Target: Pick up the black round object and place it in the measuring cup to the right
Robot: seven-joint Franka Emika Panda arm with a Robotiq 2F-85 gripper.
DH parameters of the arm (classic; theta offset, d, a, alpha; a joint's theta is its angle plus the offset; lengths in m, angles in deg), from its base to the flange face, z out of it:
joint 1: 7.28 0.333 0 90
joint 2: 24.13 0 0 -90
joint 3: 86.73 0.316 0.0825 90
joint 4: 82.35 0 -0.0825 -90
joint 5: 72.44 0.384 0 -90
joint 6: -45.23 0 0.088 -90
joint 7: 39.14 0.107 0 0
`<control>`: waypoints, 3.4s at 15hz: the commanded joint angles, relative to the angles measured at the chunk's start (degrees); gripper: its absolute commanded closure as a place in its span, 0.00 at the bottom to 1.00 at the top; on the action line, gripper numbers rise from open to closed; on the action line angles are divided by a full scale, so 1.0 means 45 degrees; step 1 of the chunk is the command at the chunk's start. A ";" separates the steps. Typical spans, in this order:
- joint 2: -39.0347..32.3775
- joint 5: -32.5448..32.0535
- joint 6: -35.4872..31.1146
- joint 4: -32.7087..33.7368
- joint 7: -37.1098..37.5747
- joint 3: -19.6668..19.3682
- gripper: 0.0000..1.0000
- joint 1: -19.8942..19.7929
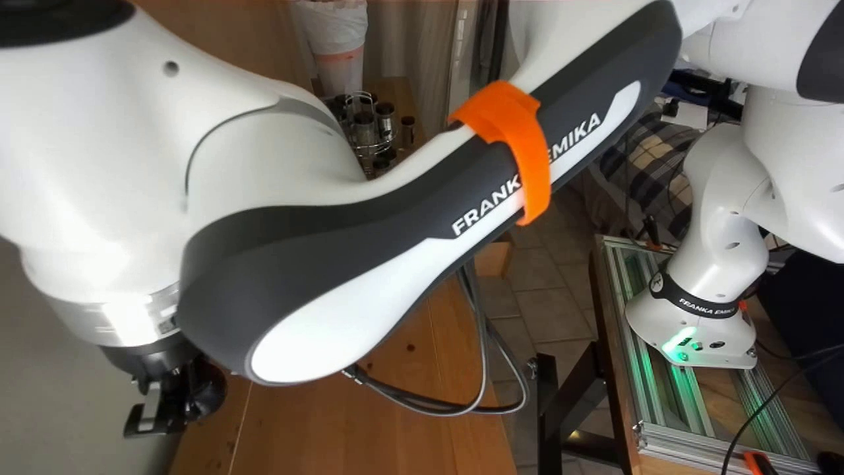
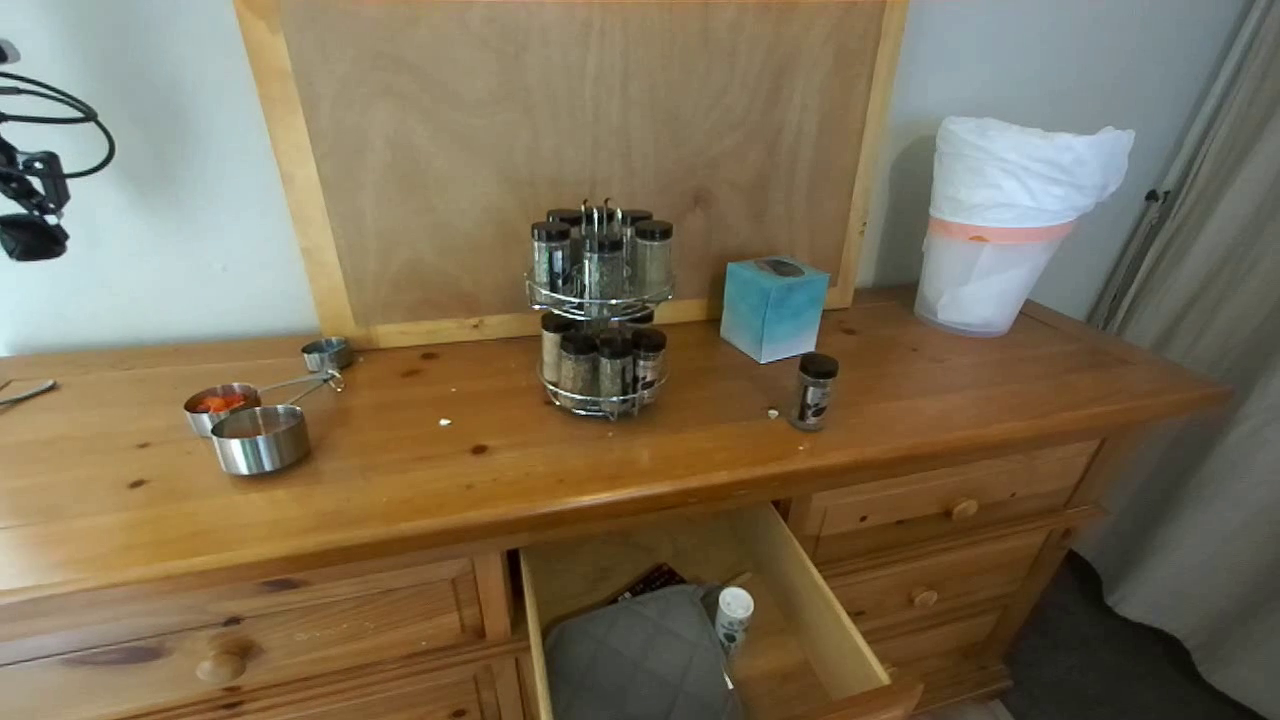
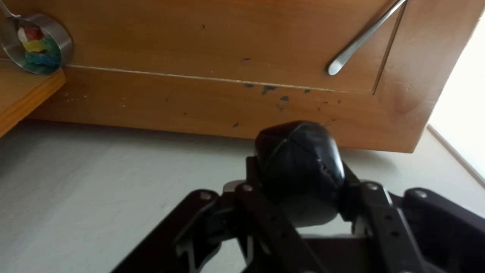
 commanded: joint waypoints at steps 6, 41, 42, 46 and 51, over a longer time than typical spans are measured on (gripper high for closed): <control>0.3728 -0.1226 -0.3270 -0.6077 0.1914 0.0131 0.78 -0.0874; 0.7695 -0.1618 -0.6114 -1.4250 0.3843 0.0686 0.78 -0.5906; 0.7620 -0.1715 -0.6424 -1.4367 0.4007 0.0671 0.78 -0.6004; 0.7350 -0.2418 -0.7147 -1.4564 0.4857 0.0659 0.78 -0.6281; 0.6894 -0.3196 -0.7669 -1.4453 0.5833 0.0469 0.78 -0.6088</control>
